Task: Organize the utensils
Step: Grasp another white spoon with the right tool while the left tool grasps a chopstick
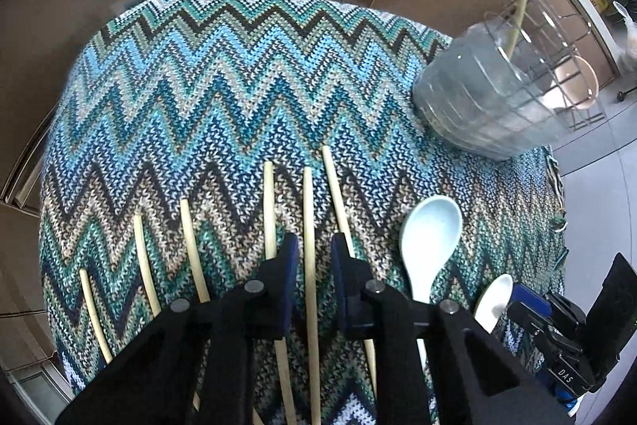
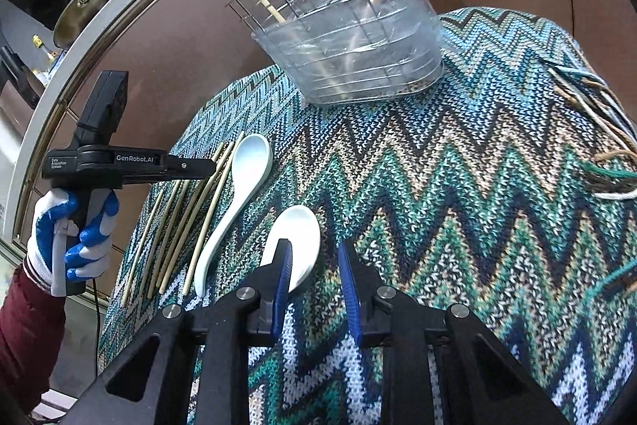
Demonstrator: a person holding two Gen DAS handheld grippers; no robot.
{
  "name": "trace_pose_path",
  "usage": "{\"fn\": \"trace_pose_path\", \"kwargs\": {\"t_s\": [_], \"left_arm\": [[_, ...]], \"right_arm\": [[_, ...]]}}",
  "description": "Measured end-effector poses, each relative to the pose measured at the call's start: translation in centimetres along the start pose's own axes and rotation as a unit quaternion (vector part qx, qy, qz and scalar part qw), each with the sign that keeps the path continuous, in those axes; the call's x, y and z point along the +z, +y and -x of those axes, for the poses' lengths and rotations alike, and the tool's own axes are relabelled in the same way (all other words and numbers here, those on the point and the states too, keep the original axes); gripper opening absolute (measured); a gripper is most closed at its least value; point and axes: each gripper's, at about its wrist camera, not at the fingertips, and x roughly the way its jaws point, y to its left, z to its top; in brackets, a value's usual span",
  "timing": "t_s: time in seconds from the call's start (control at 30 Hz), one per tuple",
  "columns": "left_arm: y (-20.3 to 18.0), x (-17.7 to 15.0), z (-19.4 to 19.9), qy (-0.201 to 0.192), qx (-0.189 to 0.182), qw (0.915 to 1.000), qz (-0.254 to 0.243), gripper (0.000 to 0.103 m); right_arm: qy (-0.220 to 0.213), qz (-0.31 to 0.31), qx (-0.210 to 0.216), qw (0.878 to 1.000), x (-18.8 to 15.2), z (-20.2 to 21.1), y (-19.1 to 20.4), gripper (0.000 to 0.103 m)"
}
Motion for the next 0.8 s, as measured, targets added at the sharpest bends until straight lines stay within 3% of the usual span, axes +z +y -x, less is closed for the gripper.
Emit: {"fn": "trace_pose_path", "kwargs": {"t_s": [0.53,0.8], "left_arm": [[0.1,2.0,-2.9,0.020,0.003,0.9997,0.017,0.005],[0.3,-0.1,-0.6,-0.008,-0.008,0.9995,0.030,0.005]], "right_arm": [[0.046,0.002,0.036,0.998,2.2,-3.6,-0.7,0.008],[0.040,0.020,0.020,0.999,2.3,-3.3,0.8,0.007]]}}
